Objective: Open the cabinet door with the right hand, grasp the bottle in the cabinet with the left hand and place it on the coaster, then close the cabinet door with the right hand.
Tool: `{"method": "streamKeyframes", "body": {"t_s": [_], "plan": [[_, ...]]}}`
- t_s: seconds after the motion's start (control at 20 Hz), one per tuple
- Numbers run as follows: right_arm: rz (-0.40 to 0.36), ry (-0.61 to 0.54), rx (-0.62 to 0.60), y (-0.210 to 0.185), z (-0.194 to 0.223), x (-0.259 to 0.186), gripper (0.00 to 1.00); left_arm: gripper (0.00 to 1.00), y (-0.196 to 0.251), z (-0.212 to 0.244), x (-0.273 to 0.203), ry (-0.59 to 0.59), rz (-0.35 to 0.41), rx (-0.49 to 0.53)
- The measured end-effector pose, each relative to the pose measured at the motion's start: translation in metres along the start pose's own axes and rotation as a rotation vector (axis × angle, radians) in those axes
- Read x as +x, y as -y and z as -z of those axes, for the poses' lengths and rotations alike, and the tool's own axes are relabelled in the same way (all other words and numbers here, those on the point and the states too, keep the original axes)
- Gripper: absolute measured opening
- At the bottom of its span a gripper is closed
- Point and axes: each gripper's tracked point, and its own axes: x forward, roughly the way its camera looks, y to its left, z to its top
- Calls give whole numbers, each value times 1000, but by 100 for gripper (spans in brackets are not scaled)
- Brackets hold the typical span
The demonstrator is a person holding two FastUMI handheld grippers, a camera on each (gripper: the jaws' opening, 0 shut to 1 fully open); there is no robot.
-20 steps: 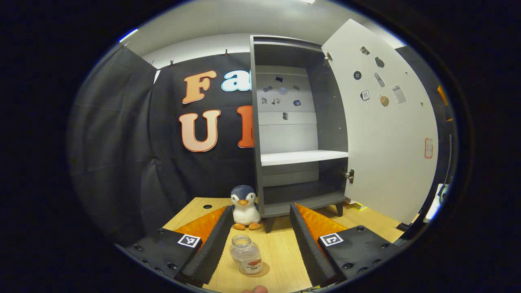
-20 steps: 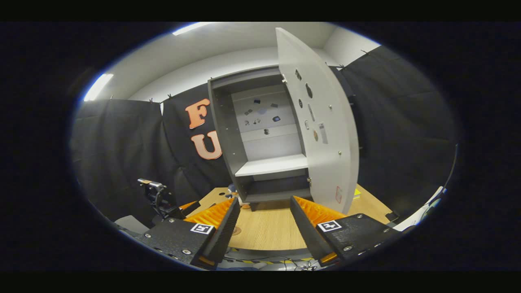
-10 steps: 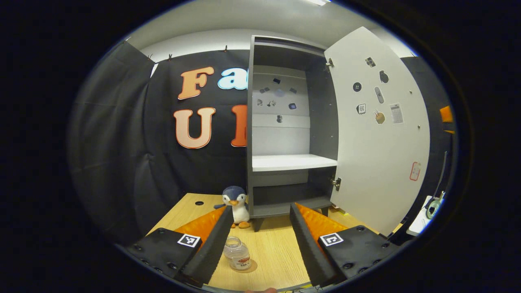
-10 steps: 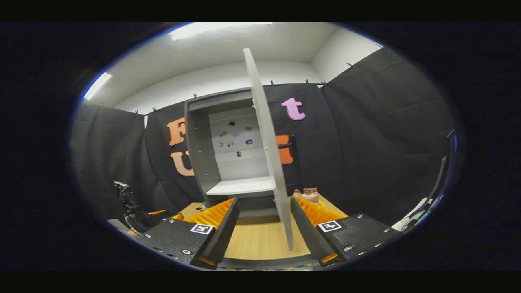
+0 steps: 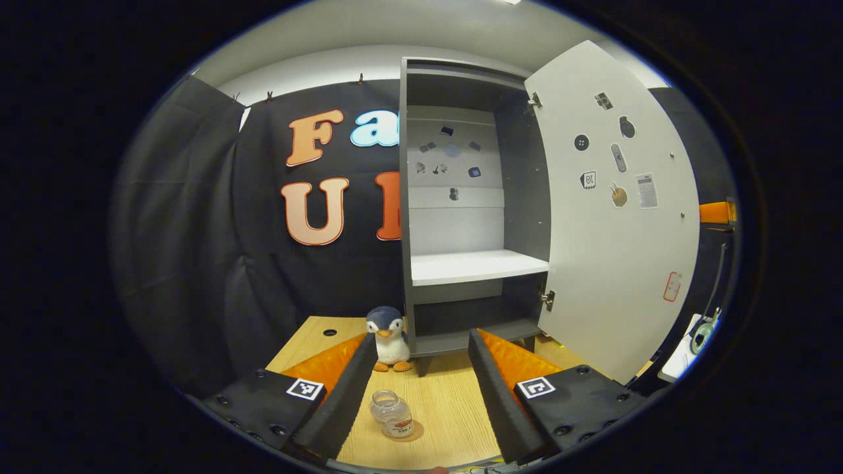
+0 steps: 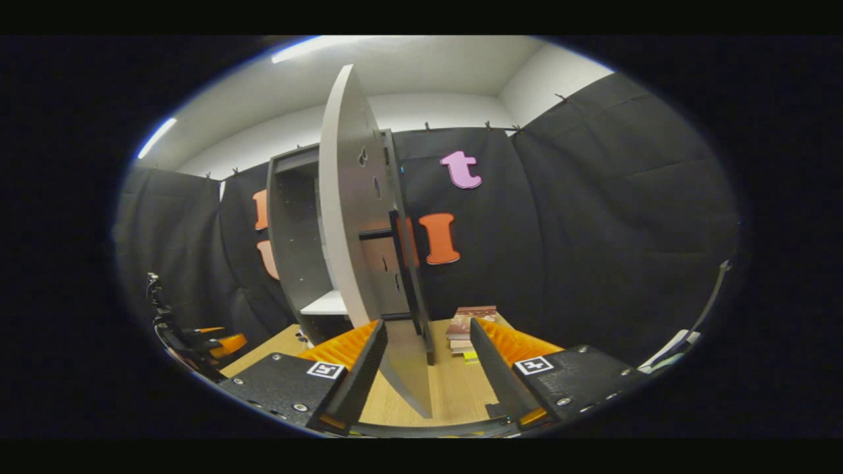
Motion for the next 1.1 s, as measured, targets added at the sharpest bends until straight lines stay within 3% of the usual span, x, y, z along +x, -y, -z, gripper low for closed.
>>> {"method": "streamKeyframes", "body": {"t_s": [0.35, 0.75, 0.8, 0.95, 1.0, 1.05, 1.1], "plan": [[-95, 14, 7, -35, 3, 8, 79, 91, 2, -17, 1, 3, 1, 27], [-257, -17, -41, -160, 25, 48, 79, 90, -35, -37, 19, 38, 13, -29], [-270, -17, -38, -176, 27, 55, 74, 90, -45, -39, 19, 39, 10, -21], [-301, -25, -12, -219, 35, 84, 79, 90, -70, -51, 20, 71, -1, 16], [-307, -22, -7, -232, 33, 96, 71, 90, -77, -54, 20, 81, -5, 25], [-300, -18, -6, -243, 33, 110, 80, 90, -81, -57, 22, 87, -4, 30], [-284, -18, -5, -250, 34, 124, 72, 90, -85, -60, 24, 93, 4, 31]]}}
